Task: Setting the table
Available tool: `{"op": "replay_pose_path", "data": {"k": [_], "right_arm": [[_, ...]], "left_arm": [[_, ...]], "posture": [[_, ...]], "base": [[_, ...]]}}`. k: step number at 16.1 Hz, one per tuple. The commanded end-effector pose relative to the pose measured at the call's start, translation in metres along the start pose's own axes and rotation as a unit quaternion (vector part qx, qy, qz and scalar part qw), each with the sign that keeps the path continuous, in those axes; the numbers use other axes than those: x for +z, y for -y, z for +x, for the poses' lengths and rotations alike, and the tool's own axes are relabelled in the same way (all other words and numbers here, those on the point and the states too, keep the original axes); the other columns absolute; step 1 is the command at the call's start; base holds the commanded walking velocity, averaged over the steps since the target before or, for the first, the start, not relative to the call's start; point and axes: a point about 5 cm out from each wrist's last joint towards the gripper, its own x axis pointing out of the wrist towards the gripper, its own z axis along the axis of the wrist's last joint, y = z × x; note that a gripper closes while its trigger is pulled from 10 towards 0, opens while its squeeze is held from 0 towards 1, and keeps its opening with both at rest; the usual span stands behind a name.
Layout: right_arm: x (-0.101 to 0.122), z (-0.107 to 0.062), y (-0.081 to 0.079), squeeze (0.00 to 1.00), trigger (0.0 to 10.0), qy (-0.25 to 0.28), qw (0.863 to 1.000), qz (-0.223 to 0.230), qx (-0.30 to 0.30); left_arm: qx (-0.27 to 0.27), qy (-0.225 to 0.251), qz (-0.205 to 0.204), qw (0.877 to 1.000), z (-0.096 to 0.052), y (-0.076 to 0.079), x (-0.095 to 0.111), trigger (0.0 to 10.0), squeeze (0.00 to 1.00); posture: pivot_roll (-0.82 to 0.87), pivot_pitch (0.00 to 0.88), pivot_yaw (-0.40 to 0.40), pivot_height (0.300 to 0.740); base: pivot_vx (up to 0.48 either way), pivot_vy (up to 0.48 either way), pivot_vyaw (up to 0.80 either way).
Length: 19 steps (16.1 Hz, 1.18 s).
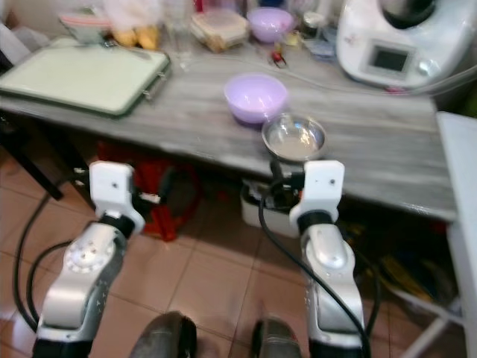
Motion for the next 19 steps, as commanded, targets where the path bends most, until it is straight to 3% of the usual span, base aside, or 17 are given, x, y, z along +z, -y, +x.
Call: {"op": "replay_pose_path", "data": {"k": [1, 5, 11, 13, 15, 16, 18, 19], "right_arm": [[0.005, -0.001, 0.001, 0.00, 10.0, 0.010, 1.000, 0.001, 0.000], [0.002, -0.002, 0.003, 0.00, 10.0, 0.002, 1.000, 0.023, -0.006], [-0.001, -0.003, 0.002, 0.00, 10.0, 0.013, 1.000, 0.022, -0.003], [-0.007, -0.008, 0.001, 0.00, 10.0, 0.021, 0.999, 0.023, -0.010], [-0.011, -0.013, -0.002, 0.00, 10.0, 0.027, 0.999, 0.014, -0.011], [-0.015, -0.014, -0.003, 0.00, 10.0, 0.021, 1.000, 0.016, -0.013], [-0.018, -0.014, -0.001, 0.00, 10.0, 0.026, 1.000, 0.003, -0.016], [-0.019, -0.014, 0.003, 0.00, 10.0, 0.029, 0.999, 0.002, -0.026]], "left_arm": [[0.003, 0.001, -0.002, 1.000, -0.001, 0.001, 0.001, 10.0, 0.00], [0.003, -0.001, -0.001, 1.000, -0.001, 0.001, 0.000, 10.0, 0.00], [-0.005, 0.008, 0.000, 1.000, -0.004, 0.000, 0.001, 10.0, 0.00], [0.033, 0.020, 0.054, 0.998, -0.007, -0.009, -0.001, 10.0, 0.00], [0.045, 0.024, 0.054, 0.997, -0.008, -0.014, -0.006, 10.0, 0.00], [0.058, 0.011, 0.074, 0.995, -0.008, -0.017, -0.011, 10.0, 0.00], [0.031, -0.004, 0.033, 0.999, -0.011, -0.014, -0.019, 10.0, 0.00], [0.030, -0.008, 0.034, 0.999, -0.013, -0.015, -0.022, 10.0, 0.00]], "posture": [[-0.03, 0.100, 0.040, 0.740], [-0.03, 0.102, 0.038, 0.740], [-0.02, 0.106, 0.037, 0.740], [-0.02, 0.103, 0.038, 0.740], [-0.02, 0.095, 0.041, 0.740], [-0.02, 0.082, 0.044, 0.740], [-0.02, 0.058, 0.046, 0.740], [-0.02, 0.038, 0.047, 0.740]], "base": [[-0.307, 0.000, 0.00], [-0.307, 0.000, 0.00], [-0.224, 0.000, -0.59], [0.000, 0.000, 0.00], [0.000, 0.000, 0.00], [0.000, 0.000, 0.00], [0.000, 0.000, 0.00], [0.000, 0.000, 0.00]]}}
